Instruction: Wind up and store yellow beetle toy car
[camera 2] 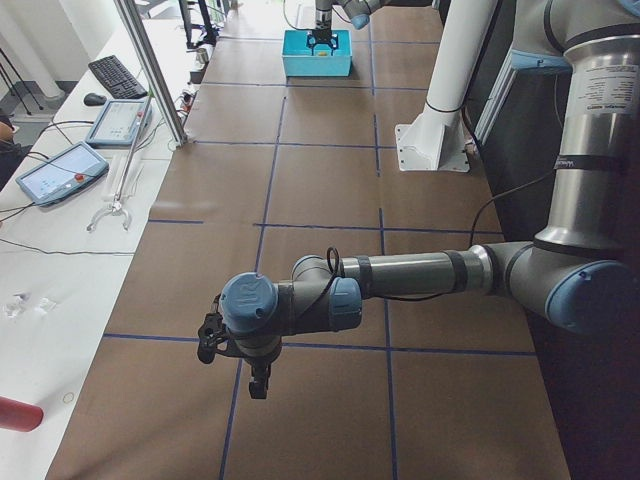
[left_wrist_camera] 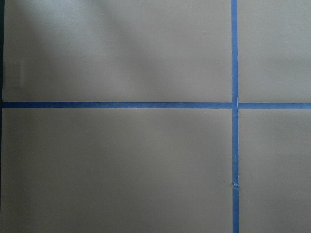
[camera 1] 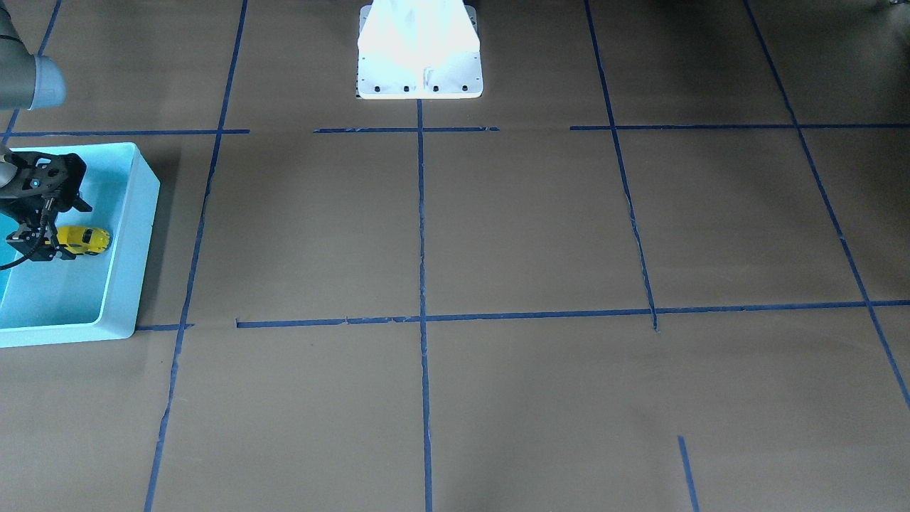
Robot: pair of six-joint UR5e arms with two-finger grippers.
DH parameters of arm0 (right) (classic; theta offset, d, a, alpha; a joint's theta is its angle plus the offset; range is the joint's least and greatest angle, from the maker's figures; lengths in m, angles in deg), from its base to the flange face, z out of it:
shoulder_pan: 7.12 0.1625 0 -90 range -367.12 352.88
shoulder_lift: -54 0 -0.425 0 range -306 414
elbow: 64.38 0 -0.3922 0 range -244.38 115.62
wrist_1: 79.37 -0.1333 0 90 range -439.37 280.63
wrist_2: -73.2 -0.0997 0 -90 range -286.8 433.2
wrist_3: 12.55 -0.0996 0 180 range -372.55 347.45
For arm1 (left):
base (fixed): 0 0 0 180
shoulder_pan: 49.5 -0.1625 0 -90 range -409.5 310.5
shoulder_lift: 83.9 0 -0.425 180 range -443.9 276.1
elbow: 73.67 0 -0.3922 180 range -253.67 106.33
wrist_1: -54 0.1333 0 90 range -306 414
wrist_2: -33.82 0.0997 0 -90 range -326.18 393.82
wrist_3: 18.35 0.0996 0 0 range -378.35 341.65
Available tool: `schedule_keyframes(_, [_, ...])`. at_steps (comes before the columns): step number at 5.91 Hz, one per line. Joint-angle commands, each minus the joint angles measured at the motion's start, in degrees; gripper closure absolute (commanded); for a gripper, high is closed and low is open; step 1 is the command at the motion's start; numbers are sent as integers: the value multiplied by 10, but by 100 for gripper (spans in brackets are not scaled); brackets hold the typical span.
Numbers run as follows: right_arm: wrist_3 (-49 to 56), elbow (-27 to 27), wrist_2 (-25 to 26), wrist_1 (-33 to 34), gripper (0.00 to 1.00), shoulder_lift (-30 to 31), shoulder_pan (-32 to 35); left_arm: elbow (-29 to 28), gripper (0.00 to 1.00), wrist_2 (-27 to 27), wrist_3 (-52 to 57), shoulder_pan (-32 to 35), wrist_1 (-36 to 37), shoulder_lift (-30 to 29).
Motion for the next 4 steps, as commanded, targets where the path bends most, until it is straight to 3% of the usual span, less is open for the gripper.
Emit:
schedule_keyframes(1, [-3,-97,-11,113,0,-4,36,-1,0,0,0,-1,0,-4])
schedule_keyframes(2, [-5,-156,-9,198,0,-4,74,0,0,0,0,-1,0,-4])
schedule_keyframes(3, [-57,-157,-11,209,0,3,124,1,0,0,0,-1,1,-4])
schedule_keyframes(4, [-194,-155,-34,210,0,23,153,1,0,0,0,-1,1,-5])
